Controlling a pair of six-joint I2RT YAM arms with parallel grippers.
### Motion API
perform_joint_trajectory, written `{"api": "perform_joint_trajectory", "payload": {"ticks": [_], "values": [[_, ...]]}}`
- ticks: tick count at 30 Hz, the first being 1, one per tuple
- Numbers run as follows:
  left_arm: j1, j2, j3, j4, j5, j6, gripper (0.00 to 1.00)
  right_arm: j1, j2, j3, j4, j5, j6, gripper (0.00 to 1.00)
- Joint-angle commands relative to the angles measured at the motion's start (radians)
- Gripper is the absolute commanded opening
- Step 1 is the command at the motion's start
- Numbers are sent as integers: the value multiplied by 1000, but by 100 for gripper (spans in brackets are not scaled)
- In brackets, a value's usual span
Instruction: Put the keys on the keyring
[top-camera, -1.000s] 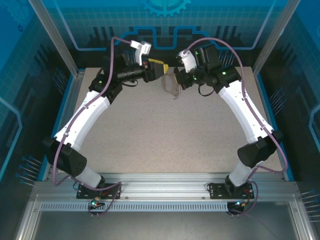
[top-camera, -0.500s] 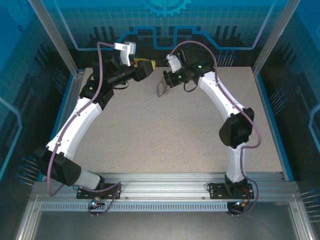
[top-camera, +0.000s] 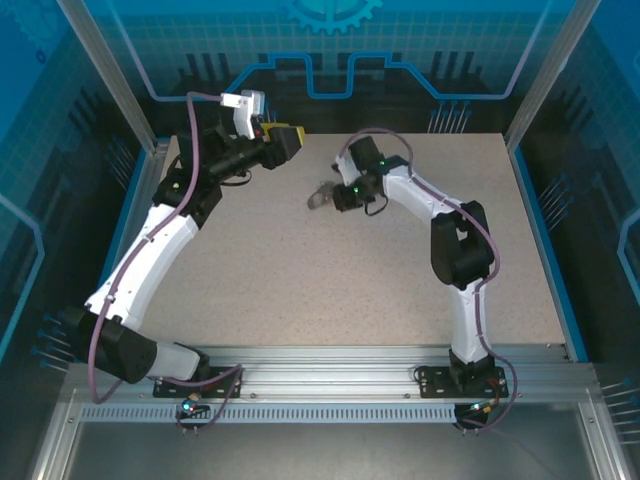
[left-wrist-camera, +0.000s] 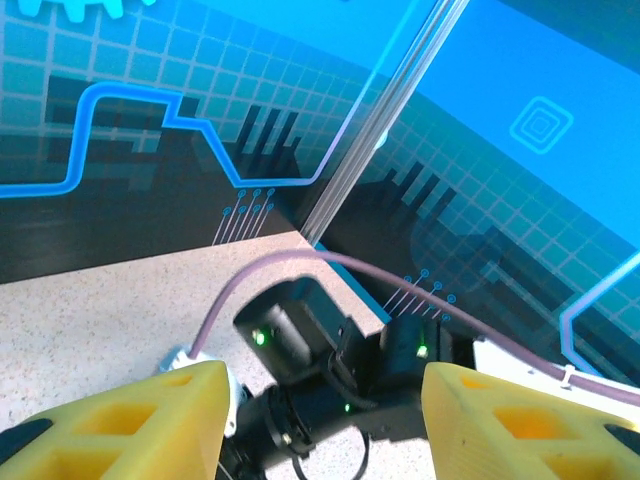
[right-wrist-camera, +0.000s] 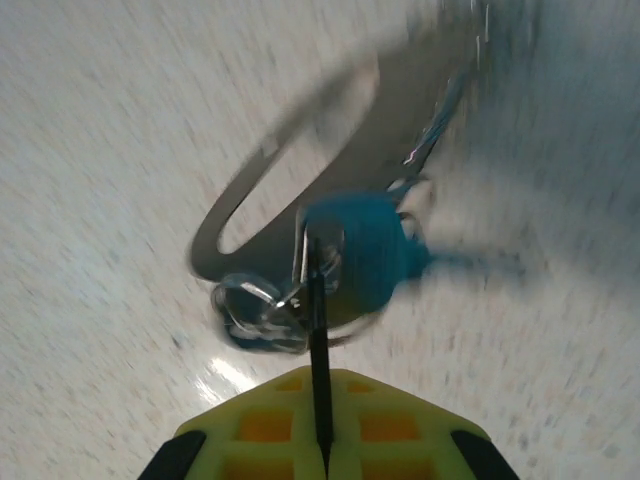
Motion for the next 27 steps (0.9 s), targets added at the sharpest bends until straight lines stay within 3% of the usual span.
{"api": "perform_joint_trajectory", "payload": {"ticks": [1,9,19,24,25,26,27], "values": [[8,-35,-31,7,-20,-28,55,7,-106,-122,93,-1,50,0],[7,-45,-70,17,-14,-39,55,46,-195,-391,171,8,103,0],[7,-62,-118,36,-15,-40,56,94,-270,-541,187,-19,157,2],[8,-83,-143,45,7,-51,59,113,-479,-701,183,-77,211,66],[8,-93,-152,45,7,-52,61,108,-525,-719,169,-76,210,86],[7,-107,-165,42,3,-51,63,94,-578,-724,146,-78,210,97],[7,-123,-178,39,-8,-50,66,75,-629,-719,119,-84,206,100]]}}
